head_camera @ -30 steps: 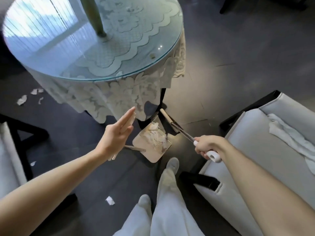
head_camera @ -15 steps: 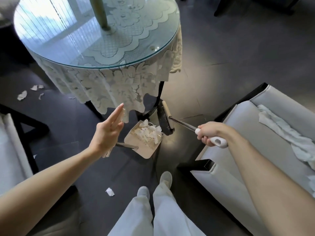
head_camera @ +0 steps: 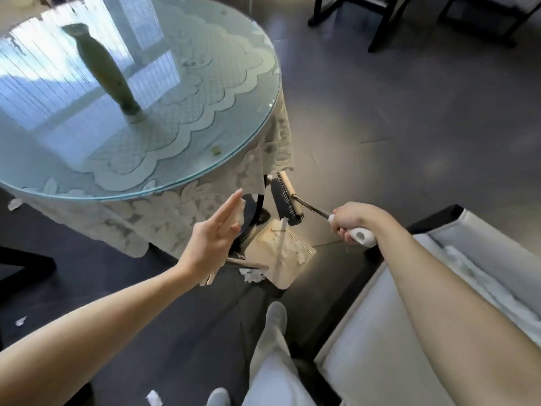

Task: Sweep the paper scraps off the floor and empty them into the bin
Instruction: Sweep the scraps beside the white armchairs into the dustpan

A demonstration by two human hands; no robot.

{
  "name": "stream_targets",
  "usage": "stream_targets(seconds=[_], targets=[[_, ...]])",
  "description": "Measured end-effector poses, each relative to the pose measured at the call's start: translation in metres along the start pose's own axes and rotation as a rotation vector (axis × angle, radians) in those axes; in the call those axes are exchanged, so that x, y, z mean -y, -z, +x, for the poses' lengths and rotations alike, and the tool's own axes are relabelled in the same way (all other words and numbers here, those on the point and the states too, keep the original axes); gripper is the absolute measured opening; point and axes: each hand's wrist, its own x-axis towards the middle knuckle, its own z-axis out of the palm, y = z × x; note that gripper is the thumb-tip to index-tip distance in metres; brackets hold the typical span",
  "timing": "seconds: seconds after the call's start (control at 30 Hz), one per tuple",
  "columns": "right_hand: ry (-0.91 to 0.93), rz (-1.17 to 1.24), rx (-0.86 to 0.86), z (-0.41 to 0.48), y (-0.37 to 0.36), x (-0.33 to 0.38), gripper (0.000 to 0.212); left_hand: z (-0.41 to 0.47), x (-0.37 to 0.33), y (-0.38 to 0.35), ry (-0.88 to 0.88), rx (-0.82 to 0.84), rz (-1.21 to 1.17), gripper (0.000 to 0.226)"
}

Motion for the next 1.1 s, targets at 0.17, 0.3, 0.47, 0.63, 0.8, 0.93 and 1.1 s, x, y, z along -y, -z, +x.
stream_targets(seconds=[0.17, 0.3, 0.47, 0.63, 0.8, 0.93, 1.1], targets=[[0.056, -0.202, 0.0, 0.063, 0.037, 0.063, 0.027, 0.059, -0.007, -0.025, 0.019, 0.045, -0.004, 0.066], [0.08, -0.535, 0.009, 0.1, 0.042, 0.091, 0.03, 0.082, -0.003, -0.04, 0.03, 0.048, 0.002, 0.066], [0.11, -1.026, -0.056, 0.102, 0.033, 0.081, 0.022, 0.09, 0.002, -0.046, 0.03, 0.054, 0.041, 0.065], [0.012, -1.105, 0.078, 0.087, 0.02, 0.054, 0.039, 0.073, -0.002, -0.042, 0.018, 0.087, 0.029, 0.063], [0.002, -0.995, 0.097, 0.054, 0.006, 0.031, 0.036, 0.029, -0.002, -0.019, 0.02, 0.099, -0.031, 0.064], [-0.064, -0.708, 0.133, 0.021, -0.035, -0.016, 0.047, -0.021, 0.006, 0.007, -0.025, 0.073, -0.045, 0.066], [-0.119, -0.334, 0.139, -0.031, -0.114, -0.081, 0.057, -0.098, 0.028, 0.051, -0.053, 0.07, -0.035, 0.068]])
